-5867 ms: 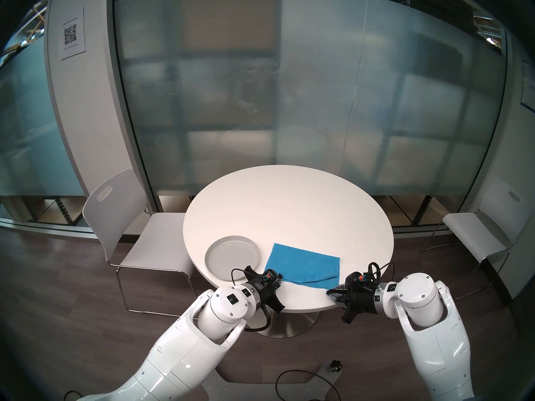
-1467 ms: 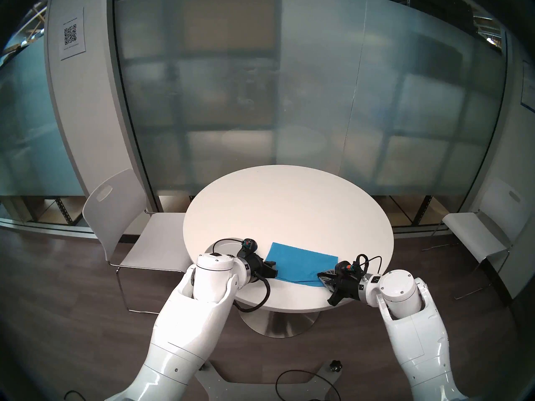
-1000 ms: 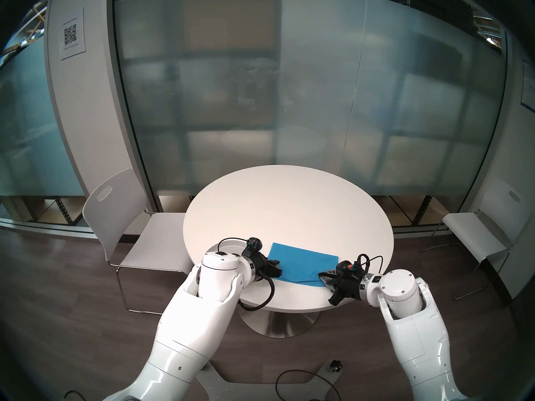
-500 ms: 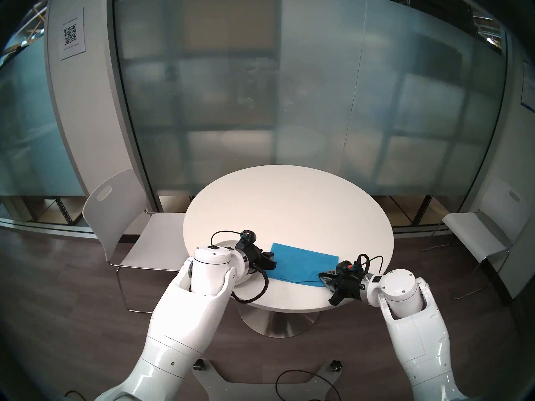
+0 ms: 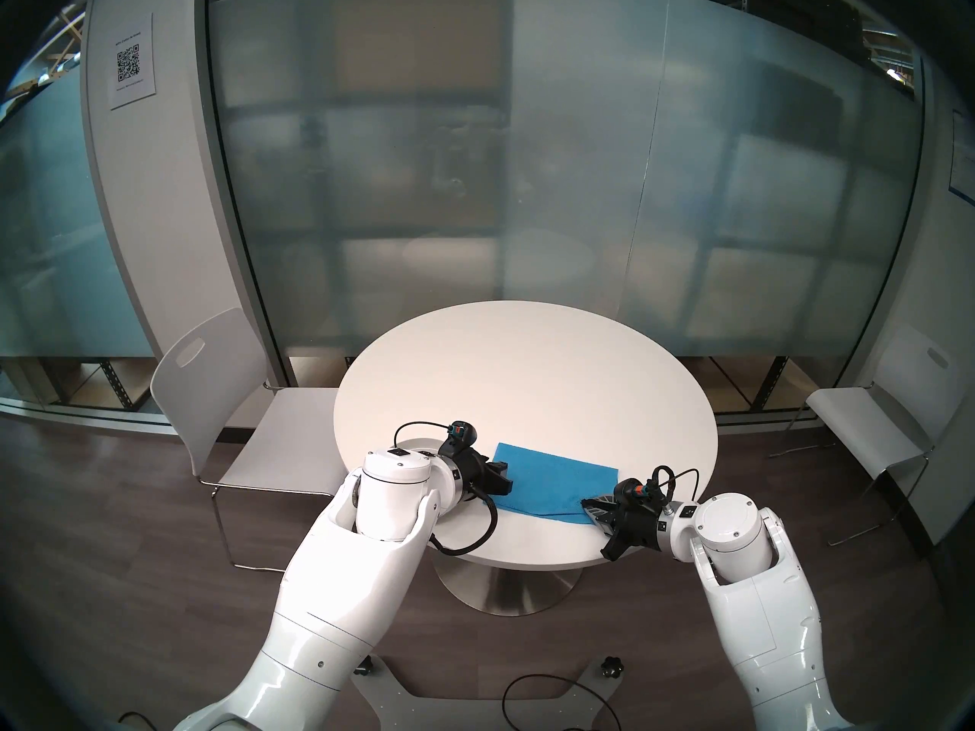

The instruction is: Fold the napkin in half twice and place it beside the plate

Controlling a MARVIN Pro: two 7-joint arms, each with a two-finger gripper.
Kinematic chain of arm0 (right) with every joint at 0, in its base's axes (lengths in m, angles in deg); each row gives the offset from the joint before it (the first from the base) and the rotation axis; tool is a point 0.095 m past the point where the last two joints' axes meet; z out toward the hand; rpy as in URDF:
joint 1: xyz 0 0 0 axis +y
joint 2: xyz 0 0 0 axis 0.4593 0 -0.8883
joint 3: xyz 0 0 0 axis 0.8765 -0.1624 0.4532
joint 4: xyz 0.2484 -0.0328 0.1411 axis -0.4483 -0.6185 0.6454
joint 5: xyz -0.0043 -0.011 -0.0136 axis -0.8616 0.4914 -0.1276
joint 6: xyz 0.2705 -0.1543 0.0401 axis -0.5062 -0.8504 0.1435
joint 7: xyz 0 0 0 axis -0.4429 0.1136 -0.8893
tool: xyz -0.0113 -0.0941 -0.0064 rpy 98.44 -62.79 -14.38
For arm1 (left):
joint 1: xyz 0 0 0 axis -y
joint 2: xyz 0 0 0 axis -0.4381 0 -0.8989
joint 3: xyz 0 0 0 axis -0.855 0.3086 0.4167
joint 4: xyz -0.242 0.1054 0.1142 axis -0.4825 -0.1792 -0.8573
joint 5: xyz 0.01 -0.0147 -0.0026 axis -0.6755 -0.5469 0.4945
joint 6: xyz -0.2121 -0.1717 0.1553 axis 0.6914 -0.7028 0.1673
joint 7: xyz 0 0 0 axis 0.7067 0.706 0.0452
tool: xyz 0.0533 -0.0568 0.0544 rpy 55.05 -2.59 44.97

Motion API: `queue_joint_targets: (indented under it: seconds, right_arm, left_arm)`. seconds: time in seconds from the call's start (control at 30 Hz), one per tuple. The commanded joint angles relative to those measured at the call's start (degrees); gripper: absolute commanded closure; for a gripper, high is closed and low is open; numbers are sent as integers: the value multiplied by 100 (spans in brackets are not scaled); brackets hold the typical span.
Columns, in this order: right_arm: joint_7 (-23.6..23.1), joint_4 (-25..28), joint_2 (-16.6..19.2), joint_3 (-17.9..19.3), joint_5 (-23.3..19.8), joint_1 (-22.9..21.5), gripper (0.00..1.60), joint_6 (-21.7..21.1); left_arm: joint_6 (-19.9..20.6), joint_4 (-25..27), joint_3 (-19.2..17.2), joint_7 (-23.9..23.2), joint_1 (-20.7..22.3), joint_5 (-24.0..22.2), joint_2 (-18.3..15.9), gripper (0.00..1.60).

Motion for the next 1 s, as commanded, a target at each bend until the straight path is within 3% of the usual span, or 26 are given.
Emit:
queue_joint_targets:
  seconds: [0.0, 0.97]
  right_arm:
    - [10, -29, 106, 103, 56, 159, 93, -50]
    - [-125, 343, 85, 310, 47, 419, 93, -89]
  left_arm:
    - [-7, 125, 4, -18, 44, -15, 26, 60]
    - [-86, 23, 319, -63, -150, 253, -37, 61]
